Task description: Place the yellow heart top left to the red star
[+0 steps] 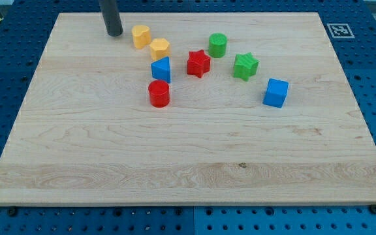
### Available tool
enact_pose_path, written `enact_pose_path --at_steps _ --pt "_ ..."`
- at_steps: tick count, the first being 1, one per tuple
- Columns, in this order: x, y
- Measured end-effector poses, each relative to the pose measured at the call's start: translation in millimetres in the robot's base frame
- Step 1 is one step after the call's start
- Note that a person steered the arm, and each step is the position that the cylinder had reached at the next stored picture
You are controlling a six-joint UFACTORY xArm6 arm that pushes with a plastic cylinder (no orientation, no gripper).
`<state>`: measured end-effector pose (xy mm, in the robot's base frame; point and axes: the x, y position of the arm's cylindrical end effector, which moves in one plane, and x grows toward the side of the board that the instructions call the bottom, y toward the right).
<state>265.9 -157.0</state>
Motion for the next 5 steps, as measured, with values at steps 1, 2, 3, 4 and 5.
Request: enact_pose_path --at_steps 1,2,3,4,5 --pt "17.6 11.8" --pt "17.6 24.4" --pt "17.6 37.3" --pt "17.5 54.8" --pt "17.5 74.6"
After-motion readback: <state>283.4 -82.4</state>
